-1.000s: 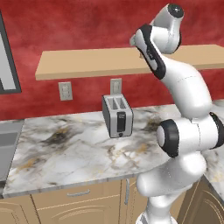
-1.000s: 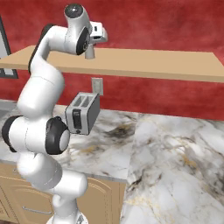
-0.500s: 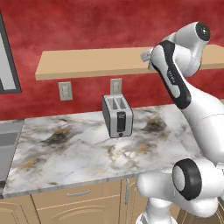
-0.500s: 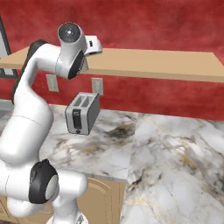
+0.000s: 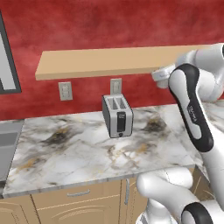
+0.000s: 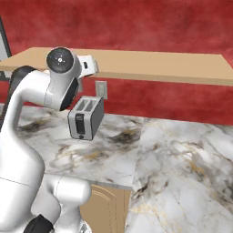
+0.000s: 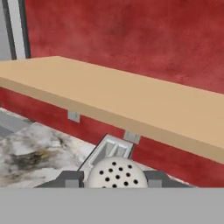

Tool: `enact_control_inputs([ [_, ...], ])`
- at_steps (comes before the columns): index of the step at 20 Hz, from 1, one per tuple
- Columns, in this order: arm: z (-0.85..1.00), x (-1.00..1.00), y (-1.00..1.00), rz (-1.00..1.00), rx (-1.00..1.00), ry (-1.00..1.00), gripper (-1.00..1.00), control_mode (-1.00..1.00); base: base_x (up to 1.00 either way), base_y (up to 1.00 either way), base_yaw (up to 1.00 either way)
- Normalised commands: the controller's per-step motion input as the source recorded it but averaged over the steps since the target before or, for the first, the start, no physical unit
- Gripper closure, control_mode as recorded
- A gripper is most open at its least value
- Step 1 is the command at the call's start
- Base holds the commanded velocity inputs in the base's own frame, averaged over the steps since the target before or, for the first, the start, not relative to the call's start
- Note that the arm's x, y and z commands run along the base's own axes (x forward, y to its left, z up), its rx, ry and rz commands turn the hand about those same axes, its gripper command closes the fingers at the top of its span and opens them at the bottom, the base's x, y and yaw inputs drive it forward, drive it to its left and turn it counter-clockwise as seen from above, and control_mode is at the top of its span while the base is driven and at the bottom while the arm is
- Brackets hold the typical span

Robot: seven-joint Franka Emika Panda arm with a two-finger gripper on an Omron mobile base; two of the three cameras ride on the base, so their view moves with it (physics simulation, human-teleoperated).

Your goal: Retrieve the shaker from the cabinet and place it next the steak on a plate on the dining table.

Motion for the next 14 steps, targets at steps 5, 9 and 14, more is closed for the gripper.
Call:
enact_control_inputs([
  [5,-0.16,-0.73,0.0,0.03,-0.03,0.0,1.0,-1.0,0.0,0.0,0.0],
  [9,-0.11,-0.66,0.0,0.01,-0.04,0.0,1.0,-1.0,0.0,0.0,0.0],
  [14,-0.09,-0.51,0.0,0.0,-0.02,0.0,1.0,-1.0,0.0,0.0,0.0],
])
